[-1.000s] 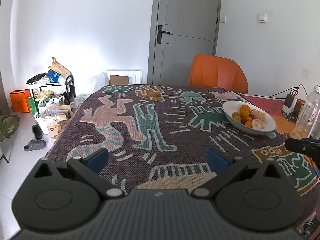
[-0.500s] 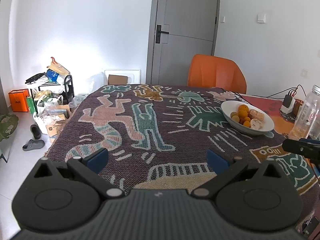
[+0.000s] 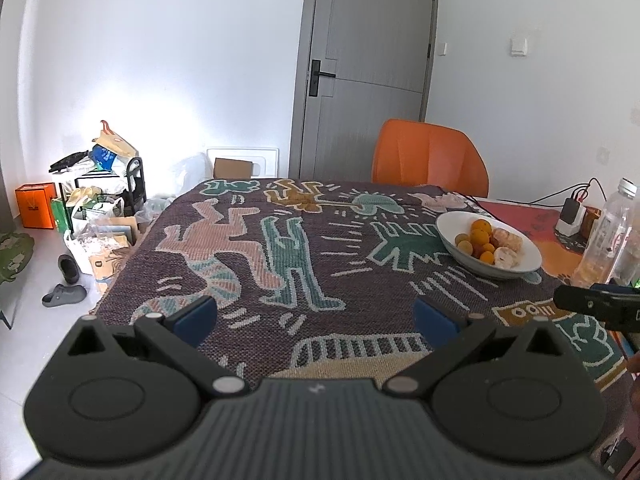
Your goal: Organize fruits
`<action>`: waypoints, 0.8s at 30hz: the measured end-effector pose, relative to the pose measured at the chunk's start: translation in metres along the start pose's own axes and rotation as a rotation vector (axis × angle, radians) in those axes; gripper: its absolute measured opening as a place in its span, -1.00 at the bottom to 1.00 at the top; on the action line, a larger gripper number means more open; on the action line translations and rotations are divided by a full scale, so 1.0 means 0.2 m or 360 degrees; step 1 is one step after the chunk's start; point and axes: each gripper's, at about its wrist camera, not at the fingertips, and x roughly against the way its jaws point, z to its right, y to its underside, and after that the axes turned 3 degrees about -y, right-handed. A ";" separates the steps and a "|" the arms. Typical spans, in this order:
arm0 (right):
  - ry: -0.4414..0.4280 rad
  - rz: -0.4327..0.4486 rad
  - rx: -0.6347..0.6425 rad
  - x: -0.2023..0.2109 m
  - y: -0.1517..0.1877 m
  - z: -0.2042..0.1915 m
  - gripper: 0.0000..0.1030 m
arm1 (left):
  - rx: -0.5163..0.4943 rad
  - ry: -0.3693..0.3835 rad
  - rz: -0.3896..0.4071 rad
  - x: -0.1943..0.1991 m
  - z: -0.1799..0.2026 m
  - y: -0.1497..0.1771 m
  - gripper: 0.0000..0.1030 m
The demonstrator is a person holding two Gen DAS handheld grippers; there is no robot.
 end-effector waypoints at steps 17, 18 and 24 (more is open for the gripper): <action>-0.0021 0.0000 -0.0031 0.01 0.00 0.01 1.00 | -0.0009 0.0020 0.0000 0.01 0.01 0.00 1.00; -0.0019 0.0002 -0.0029 0.01 0.00 0.01 1.00 | -0.0010 0.0019 0.0000 0.00 0.01 0.00 1.00; -0.0017 -0.0002 -0.0025 0.01 0.00 0.01 1.00 | -0.0010 0.0017 0.0000 0.00 0.01 0.00 1.00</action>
